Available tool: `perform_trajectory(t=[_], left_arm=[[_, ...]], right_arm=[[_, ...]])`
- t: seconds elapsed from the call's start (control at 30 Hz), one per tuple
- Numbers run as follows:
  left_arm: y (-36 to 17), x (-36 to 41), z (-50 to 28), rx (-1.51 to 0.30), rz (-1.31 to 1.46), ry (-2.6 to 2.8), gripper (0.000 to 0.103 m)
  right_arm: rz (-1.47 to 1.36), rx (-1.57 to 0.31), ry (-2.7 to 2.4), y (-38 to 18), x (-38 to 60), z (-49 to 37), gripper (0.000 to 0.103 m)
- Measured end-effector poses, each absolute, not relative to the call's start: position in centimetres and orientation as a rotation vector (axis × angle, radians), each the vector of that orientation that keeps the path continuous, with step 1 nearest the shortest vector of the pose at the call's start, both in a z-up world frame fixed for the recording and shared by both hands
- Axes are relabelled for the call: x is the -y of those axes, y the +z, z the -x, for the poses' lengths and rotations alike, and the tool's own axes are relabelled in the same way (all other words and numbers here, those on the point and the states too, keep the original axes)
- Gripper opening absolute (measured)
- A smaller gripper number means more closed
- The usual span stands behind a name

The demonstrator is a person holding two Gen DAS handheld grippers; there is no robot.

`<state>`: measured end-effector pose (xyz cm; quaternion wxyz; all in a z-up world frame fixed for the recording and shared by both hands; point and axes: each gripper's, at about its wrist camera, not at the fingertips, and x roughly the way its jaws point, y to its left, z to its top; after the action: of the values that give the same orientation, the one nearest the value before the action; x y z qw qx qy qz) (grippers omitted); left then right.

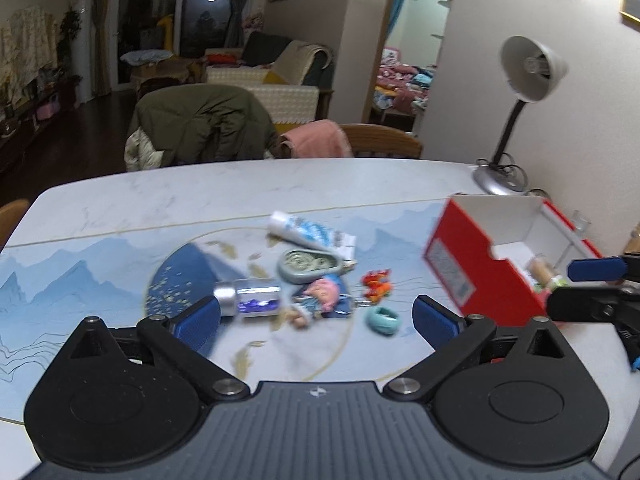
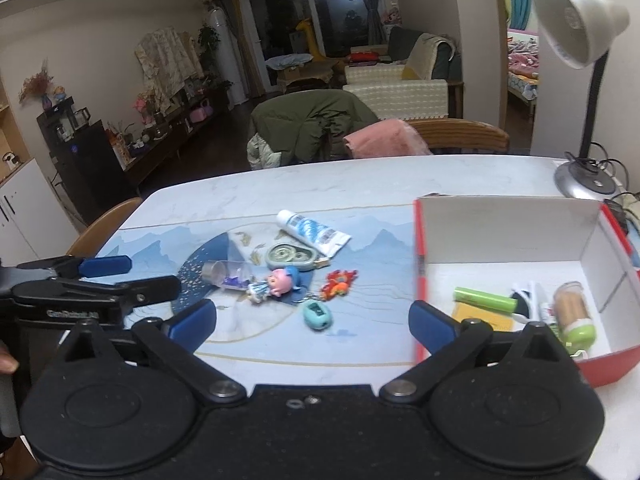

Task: Organize rigid objects
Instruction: 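Withdraw both grippers from the box back toward the remaining items, then grasp the glass jar of blue beads with the left gripper while the right gripper grasps the teal sharpener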

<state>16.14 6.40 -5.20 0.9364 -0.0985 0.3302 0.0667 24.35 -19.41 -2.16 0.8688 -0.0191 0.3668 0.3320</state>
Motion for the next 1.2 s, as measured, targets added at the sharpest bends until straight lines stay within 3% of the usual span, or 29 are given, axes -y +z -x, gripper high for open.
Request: perform_trajectory(t=[0.7, 1.2], left_arm=[[-13.4, -11.4, -24.0, -0.755, 0.211, 0.241, 0.103], [-16.8, -12.5, -26.3, -0.785, 0.224, 0.290, 0.102]], right_arm=[[0.206, -0.906, 0.668, -10.1, 10.0, -28.5, 0.102], [0.303, -0.977, 0.664, -15.1, 6.9, -32.7, 0.083]])
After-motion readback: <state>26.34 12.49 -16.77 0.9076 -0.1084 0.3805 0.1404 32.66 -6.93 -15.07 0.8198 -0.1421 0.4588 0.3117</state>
